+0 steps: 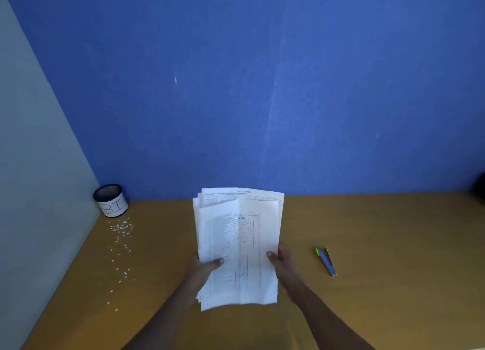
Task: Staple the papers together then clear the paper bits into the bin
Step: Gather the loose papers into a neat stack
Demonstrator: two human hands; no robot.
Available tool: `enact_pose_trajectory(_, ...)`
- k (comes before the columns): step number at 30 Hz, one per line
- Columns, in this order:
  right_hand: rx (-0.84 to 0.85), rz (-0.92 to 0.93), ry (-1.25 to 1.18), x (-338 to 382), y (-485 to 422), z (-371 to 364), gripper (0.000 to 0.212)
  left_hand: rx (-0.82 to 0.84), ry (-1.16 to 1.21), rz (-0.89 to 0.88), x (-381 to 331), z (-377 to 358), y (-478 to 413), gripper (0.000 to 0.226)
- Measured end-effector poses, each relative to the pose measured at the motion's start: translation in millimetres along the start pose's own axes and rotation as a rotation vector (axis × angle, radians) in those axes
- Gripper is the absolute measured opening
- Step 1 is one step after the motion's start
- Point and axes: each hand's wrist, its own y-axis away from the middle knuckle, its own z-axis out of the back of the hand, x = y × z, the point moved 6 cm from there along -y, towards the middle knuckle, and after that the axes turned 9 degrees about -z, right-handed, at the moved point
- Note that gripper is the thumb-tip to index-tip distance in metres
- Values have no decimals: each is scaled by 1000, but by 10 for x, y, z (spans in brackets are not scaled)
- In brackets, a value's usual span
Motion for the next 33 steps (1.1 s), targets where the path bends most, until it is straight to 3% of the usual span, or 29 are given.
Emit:
enact_pose_trajectory(7, -75, 21, -120, 71, -14, 21, 23, -93, 80, -63, -212, -79, -96, 41)
enact_pose_trajectory(21, -85, 104, -45, 95, 71, 55, 27, -255, 44, -222, -263, -53, -42, 47)
enact_pose_trajectory(27, -114, 93, 73, 55, 62, -42, 17, -215, 35, -313, -310, -177, 9, 27)
enact_pose_trajectory(33, -176, 126, 137, 151, 78, -3, 16, -258, 94, -362, -385, -146, 28, 30)
